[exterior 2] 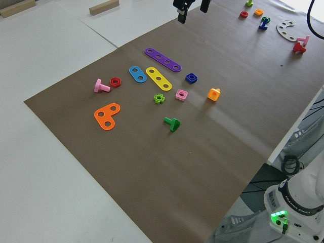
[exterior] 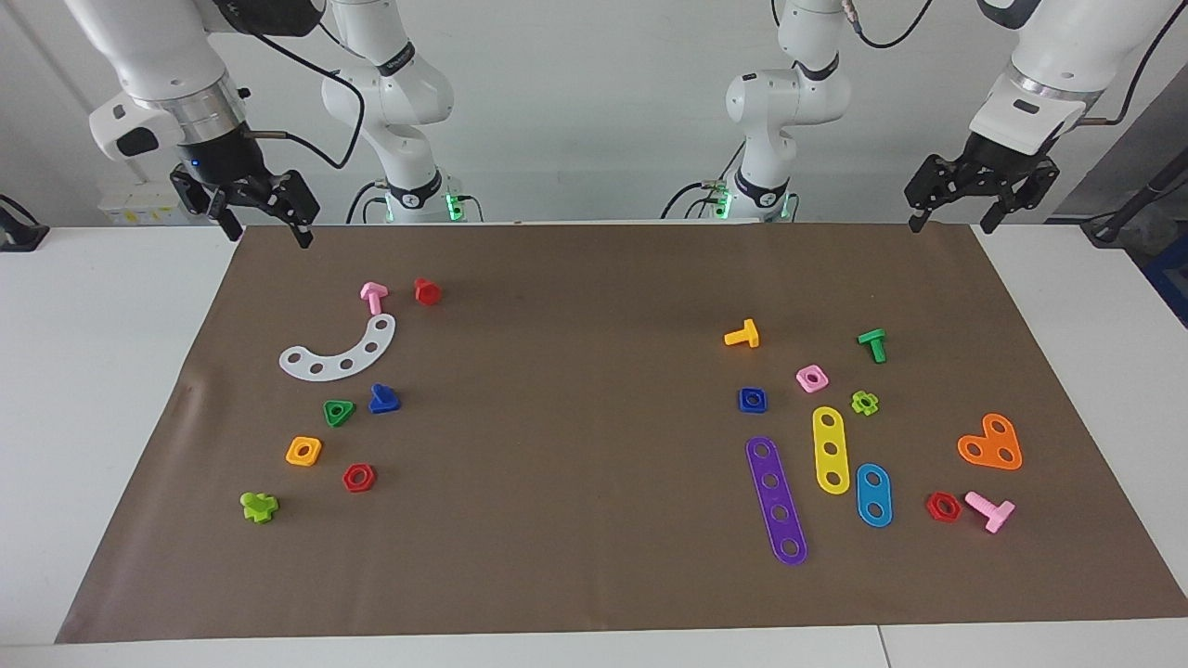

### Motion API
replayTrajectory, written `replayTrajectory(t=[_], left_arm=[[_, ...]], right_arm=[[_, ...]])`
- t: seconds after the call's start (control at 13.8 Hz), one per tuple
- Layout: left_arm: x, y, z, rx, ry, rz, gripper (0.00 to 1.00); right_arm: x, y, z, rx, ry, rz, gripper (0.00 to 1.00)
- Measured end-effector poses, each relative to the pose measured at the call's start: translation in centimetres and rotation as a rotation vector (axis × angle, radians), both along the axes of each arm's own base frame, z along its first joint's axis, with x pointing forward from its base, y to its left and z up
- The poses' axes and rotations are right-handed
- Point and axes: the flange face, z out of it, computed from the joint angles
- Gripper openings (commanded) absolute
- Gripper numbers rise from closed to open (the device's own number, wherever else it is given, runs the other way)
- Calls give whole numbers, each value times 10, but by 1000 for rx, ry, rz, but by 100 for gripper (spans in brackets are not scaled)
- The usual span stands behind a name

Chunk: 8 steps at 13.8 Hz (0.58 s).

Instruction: Unscrew and place screws in storage area

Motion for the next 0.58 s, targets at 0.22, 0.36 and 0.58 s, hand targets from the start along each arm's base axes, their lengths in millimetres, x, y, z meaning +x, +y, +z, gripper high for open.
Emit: replayTrajectory(t=[0.22,0.36,0.58], left_arm=[[0,0,0,0,0,0,100],[0,0,0,0,0,0,100],[0,0,0,0,0,0,100]], right_arm=[[0,-1,-1,3,2,0,100],[-1,-1,-2,1,15,1,100],[-2,8,-3,-3,24,20,100]])
